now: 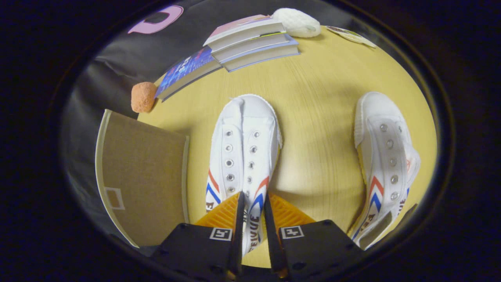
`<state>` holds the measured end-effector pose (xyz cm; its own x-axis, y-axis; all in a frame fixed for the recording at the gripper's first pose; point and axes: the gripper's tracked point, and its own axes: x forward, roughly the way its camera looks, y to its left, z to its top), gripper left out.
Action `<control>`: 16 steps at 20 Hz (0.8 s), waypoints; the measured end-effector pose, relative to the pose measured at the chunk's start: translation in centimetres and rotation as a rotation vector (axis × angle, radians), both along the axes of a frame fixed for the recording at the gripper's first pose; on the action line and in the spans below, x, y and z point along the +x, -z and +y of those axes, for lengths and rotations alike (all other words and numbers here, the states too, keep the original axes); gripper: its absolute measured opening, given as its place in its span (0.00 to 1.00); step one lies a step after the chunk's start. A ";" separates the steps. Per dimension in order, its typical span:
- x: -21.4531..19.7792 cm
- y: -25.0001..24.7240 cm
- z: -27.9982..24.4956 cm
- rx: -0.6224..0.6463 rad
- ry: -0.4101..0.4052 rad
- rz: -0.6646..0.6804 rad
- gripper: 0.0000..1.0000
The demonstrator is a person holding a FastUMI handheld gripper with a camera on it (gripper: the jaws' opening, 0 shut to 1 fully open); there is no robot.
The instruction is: Open the storage box then place both shoes into the box .Put the left shoe in first, then the right shoe, with the right side of both shoes facing outward in a uniform manner.
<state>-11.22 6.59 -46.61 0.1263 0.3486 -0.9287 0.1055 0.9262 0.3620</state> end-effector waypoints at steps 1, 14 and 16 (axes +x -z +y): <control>-0.1 -0.6 -0.4 -0.001 -0.005 0.000 0.27; 2.1 -7.2 0.8 0.130 0.156 -0.080 0.03; 3.3 -10.2 1.3 0.154 0.166 -0.126 0.03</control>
